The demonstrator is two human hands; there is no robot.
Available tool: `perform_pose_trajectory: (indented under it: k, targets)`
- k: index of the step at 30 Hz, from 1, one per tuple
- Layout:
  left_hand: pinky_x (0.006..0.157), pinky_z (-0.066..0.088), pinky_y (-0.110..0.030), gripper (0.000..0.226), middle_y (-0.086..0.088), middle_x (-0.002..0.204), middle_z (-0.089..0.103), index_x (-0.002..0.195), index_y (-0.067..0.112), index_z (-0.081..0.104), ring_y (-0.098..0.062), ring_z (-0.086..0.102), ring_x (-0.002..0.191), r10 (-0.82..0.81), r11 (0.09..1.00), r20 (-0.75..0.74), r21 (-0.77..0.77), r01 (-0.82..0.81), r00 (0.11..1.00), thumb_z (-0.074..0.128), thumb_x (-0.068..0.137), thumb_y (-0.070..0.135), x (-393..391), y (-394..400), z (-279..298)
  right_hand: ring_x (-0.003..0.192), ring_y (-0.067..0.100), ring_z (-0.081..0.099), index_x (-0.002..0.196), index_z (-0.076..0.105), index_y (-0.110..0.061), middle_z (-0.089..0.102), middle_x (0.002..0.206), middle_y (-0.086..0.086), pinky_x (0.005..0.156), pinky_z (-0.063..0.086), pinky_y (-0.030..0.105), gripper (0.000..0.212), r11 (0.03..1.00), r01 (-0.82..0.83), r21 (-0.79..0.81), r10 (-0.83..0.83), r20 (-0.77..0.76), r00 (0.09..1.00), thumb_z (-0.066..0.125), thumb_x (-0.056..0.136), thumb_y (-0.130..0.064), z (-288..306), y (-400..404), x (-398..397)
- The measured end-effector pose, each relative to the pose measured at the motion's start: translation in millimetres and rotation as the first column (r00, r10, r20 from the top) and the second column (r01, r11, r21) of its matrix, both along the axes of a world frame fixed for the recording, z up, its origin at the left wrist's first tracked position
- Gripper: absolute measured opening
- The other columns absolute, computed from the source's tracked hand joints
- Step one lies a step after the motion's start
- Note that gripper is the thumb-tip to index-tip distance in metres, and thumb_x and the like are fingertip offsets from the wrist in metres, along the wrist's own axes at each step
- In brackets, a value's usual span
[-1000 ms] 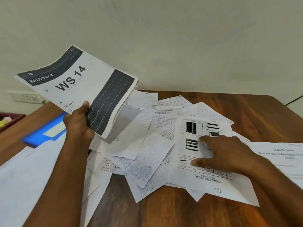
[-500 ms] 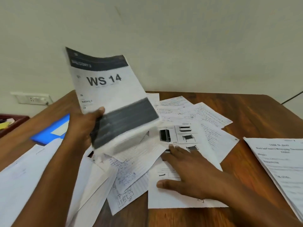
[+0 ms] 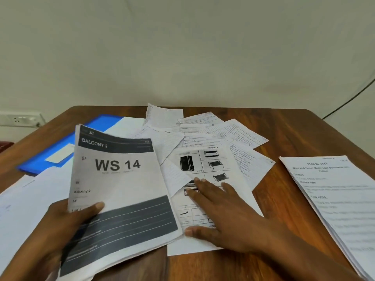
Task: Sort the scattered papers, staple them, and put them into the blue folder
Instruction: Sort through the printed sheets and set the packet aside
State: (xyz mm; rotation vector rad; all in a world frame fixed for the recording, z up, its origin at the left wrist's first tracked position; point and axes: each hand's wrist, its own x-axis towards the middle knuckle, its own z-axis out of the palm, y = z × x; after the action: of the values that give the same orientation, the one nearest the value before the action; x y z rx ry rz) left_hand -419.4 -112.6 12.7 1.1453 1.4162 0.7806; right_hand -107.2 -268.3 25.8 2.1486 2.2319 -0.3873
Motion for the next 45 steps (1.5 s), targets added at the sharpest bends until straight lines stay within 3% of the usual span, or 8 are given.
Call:
perform_pose_trajectory:
  k: [4,8,11,15,25,28,37,45]
  targets:
    - [0.094,0.057,-0.061,0.028,-0.011,0.091,0.081,0.111,0.009,0.072,-0.046,0.074,0.093,-0.013,1.000,-0.012,0.026,0.014,1.000,0.084,0.086,0.016,6,-3,4,0.158,0.007,0.007,0.162,0.020,-0.041,0.009,0.173,-0.013,0.129,0.007,0.039,0.087,0.996,-0.015,0.084,0.022,-0.092,0.996,0.043,0.090,-0.084,5,3,11]
    - [0.095,0.057,-0.061,0.030,-0.011,0.094,0.082,0.112,0.010,0.073,-0.044,0.074,0.094,-0.031,0.999,0.021,0.045,0.030,0.999,0.084,0.086,0.017,13,-6,4,0.121,0.006,0.052,0.125,0.062,-0.038,0.058,0.129,-0.015,0.097,0.048,0.032,0.053,0.833,0.392,0.389,-0.247,-0.373,0.894,0.073,0.082,-0.068,-2,29,42]
    - [0.093,0.058,-0.060,0.027,-0.010,0.092,0.082,0.112,0.012,0.073,-0.044,0.075,0.093,-0.060,0.997,0.036,0.054,0.058,0.998,0.083,0.087,0.018,20,-12,5,0.120,0.022,0.057,0.129,0.061,-0.028,0.062,0.129,0.001,0.089,0.052,0.037,0.070,0.654,0.629,0.421,-0.514,-0.363,0.777,0.079,0.076,-0.069,-2,54,77]
    - [0.086,0.060,-0.053,0.025,-0.009,0.090,0.082,0.111,0.011,0.073,-0.042,0.076,0.090,-0.089,0.995,0.061,0.052,0.085,0.994,0.081,0.089,0.016,29,-19,5,0.112,0.020,0.057,0.139,0.050,-0.018,0.059,0.141,0.006,0.080,0.051,0.035,0.096,0.641,0.741,0.197,-0.658,-0.354,0.664,0.086,0.066,-0.070,7,65,100]
    - [0.096,0.057,-0.062,0.048,-0.009,0.097,0.082,0.115,0.011,0.073,-0.042,0.076,0.094,-0.128,0.990,0.093,0.066,0.122,0.987,0.094,0.074,0.026,34,-29,4,0.071,0.013,0.058,0.072,0.063,-0.017,0.062,0.076,-0.005,0.076,0.055,0.039,0.033,0.611,0.785,0.105,-0.620,-0.554,0.557,0.095,0.074,-0.029,14,67,99]
    - [0.095,0.058,-0.062,0.063,-0.011,0.098,0.082,0.114,0.011,0.073,-0.042,0.077,0.093,-0.141,0.989,0.107,0.067,0.134,0.984,0.096,0.061,0.034,35,-31,6,0.071,0.012,0.057,0.070,0.063,-0.020,0.065,0.078,-0.003,0.067,0.049,0.030,0.029,0.586,0.794,0.165,-0.572,-0.609,0.549,0.087,0.084,-0.025,12,66,102]
    - [0.096,0.057,-0.063,0.067,-0.009,0.098,0.082,0.117,0.014,0.071,-0.044,0.075,0.095,-0.109,0.992,0.177,0.086,0.095,0.978,0.094,0.059,0.040,50,-32,12,0.087,0.019,0.069,0.090,0.073,-0.020,0.073,0.092,-0.002,0.082,0.058,0.040,0.007,0.496,0.849,0.185,-0.386,-0.829,0.406,0.073,0.097,-0.018,28,58,119]
    - [0.077,0.062,-0.049,0.072,-0.006,0.097,0.081,0.117,0.019,0.068,-0.038,0.077,0.090,-0.108,0.985,0.270,0.157,0.067,0.957,0.095,0.056,0.048,79,-32,18,0.073,0.000,0.073,0.098,0.073,-0.023,0.078,0.084,-0.011,0.065,0.051,0.018,0.008,0.479,0.820,0.313,-0.095,-0.910,0.404,0.068,0.100,-0.018,81,38,115]
